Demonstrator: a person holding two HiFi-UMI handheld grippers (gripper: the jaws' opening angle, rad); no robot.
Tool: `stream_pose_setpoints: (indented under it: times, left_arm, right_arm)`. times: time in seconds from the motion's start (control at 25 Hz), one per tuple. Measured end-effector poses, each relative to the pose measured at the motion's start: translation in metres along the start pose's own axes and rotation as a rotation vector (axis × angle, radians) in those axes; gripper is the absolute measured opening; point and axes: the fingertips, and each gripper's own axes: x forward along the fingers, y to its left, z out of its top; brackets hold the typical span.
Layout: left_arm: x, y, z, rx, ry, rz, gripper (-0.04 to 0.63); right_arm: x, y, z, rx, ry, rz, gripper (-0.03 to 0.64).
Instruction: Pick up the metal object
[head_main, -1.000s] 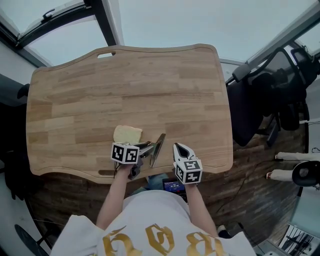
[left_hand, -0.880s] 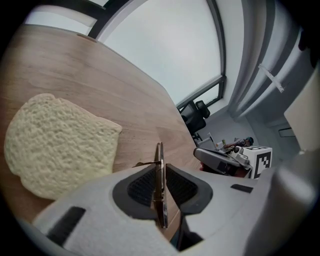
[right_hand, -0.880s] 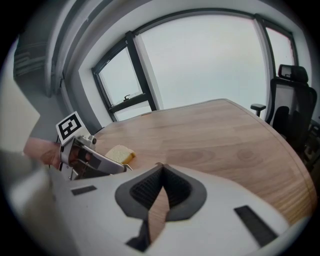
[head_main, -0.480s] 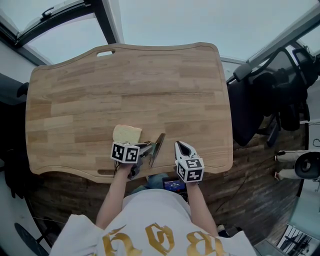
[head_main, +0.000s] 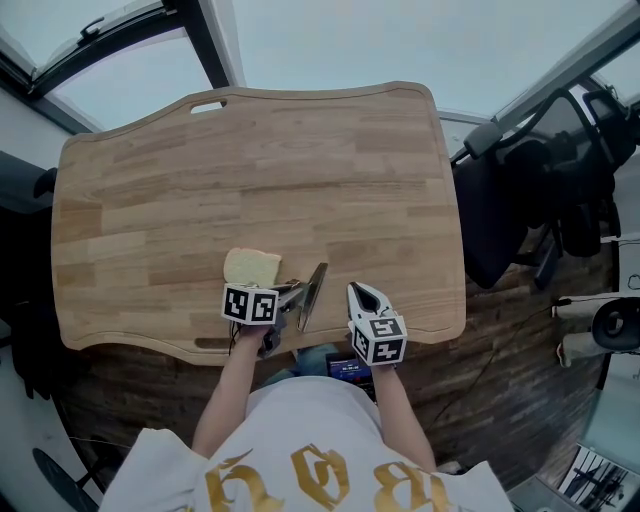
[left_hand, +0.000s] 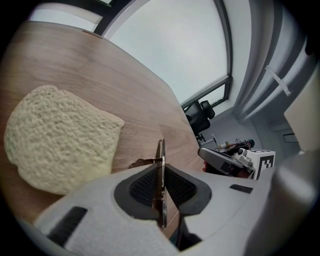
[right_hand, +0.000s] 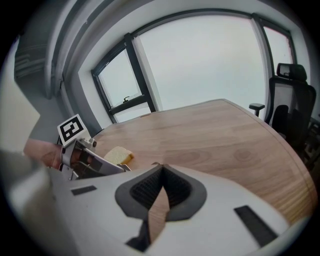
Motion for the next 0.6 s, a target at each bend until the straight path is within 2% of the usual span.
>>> stream_pose_setpoints:
  times: [0.36,0.6]
  left_arm:
    - [-0.001,-0.002,-0.001,0.012,-0.003,0.020,0.048]
    - [-0.007,-0.010,0.009,0.018,-0.036,-0.001,0.044]
  right_arm:
    - [-0.005,-0.004,0.002,0.011,-0.014,-0.008,0.012]
    - [-0.009,-0.003,0.007,0.011,-0.027,-0.011,0.011]
